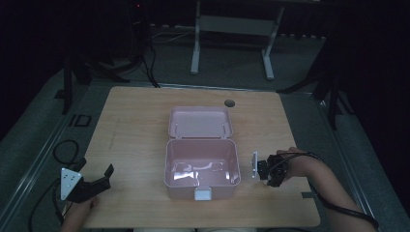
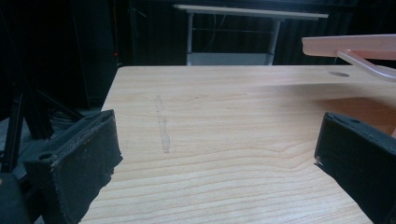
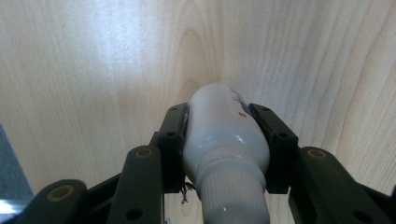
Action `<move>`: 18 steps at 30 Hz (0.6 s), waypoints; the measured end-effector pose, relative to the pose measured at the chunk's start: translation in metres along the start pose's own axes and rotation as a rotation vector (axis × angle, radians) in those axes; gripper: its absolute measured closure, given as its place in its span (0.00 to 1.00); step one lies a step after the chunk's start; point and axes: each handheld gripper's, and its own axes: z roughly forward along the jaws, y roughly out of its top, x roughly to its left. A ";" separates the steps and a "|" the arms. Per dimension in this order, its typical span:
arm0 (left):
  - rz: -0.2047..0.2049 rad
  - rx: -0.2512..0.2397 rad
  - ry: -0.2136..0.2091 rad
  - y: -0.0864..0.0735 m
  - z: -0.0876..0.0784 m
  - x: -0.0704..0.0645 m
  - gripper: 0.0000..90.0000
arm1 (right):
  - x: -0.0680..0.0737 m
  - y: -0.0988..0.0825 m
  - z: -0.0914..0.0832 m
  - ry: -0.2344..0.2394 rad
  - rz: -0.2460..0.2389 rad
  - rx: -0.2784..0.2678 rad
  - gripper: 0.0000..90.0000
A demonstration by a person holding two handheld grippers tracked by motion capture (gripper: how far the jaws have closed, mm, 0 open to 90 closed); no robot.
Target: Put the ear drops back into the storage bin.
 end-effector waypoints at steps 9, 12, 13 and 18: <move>0.001 0.000 0.000 0.000 0.000 0.000 0.00 | 0.003 0.002 -0.013 0.028 -0.001 -0.003 0.66; 0.000 0.001 0.001 0.000 0.000 0.000 0.00 | 0.004 0.002 -0.017 0.035 0.003 -0.001 0.66; 0.000 0.000 0.000 0.000 0.000 0.000 0.00 | 0.004 0.002 -0.018 0.034 -0.001 0.001 0.66; 0.000 0.001 0.001 0.000 0.000 0.000 0.00 | 0.004 0.000 -0.028 0.029 0.013 -0.001 0.66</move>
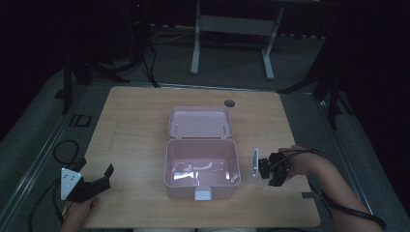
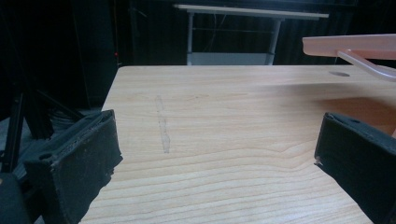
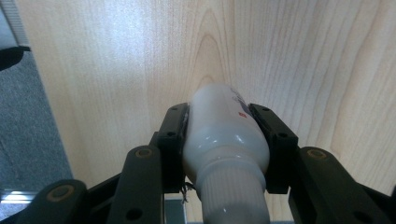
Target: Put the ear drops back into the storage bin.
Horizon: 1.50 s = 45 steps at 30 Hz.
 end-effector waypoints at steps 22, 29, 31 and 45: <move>0.001 0.001 0.000 0.000 0.000 0.000 0.00 | 0.006 -0.002 -0.064 -0.043 0.027 -0.019 0.66; 0.002 0.001 0.000 0.000 0.000 0.000 0.00 | 0.007 0.004 -0.071 -0.030 0.025 -0.001 0.66; 0.004 0.000 0.000 0.000 0.000 0.000 0.00 | 0.007 0.007 -0.075 -0.028 0.026 -0.019 0.66; -0.001 0.001 -0.002 0.000 0.000 0.000 0.00 | 0.005 0.038 -0.096 -0.039 -0.013 -0.028 0.66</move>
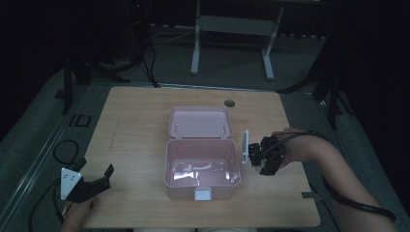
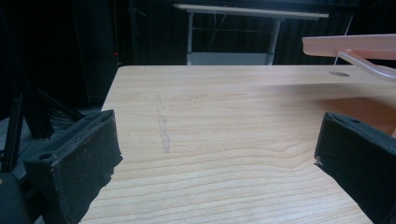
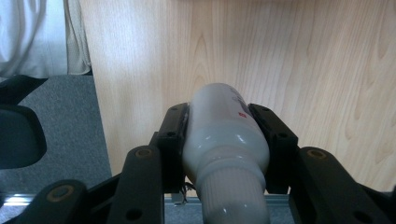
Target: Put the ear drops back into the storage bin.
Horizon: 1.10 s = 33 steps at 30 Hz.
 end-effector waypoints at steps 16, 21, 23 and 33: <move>-0.001 -0.001 -0.002 0.000 0.000 0.000 0.00 | -0.001 0.043 -0.016 -0.003 -0.079 -0.022 0.66; -0.003 -0.001 -0.003 0.000 0.000 0.000 0.00 | -0.002 0.055 -0.013 0.000 -0.095 -0.010 0.66; -0.002 -0.002 -0.003 0.000 0.000 0.000 0.00 | -0.002 0.063 -0.010 -0.002 -0.108 0.002 0.66; -0.003 -0.003 -0.004 0.000 0.000 0.000 0.00 | -0.006 0.090 -0.007 -0.008 -0.135 -0.022 0.66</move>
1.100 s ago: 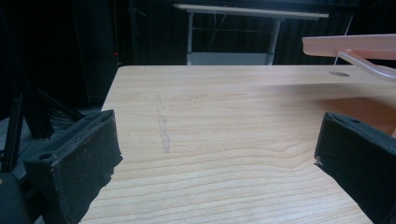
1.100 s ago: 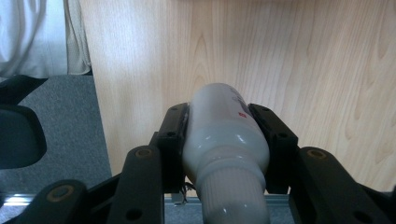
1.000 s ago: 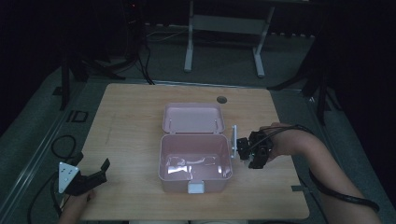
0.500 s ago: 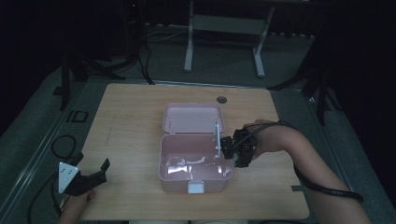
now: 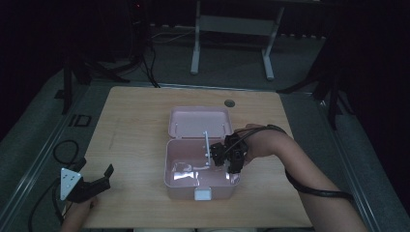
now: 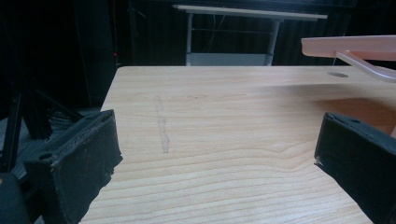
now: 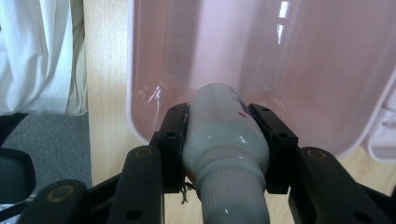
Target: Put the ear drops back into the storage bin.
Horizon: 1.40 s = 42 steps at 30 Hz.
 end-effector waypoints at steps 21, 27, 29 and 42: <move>-0.001 0.001 0.000 0.000 0.000 0.000 0.00 | -0.010 0.007 0.057 0.060 0.038 -0.020 0.66; -0.001 0.000 -0.001 0.000 0.000 0.000 0.00 | -0.012 0.013 0.073 0.069 0.032 -0.015 0.66; -0.001 0.000 -0.001 0.000 0.000 0.000 0.00 | -0.013 0.013 0.075 0.066 0.035 -0.013 0.66; 0.000 0.001 -0.001 0.000 0.000 0.000 0.00 | -0.016 0.022 0.099 0.072 0.042 0.031 0.66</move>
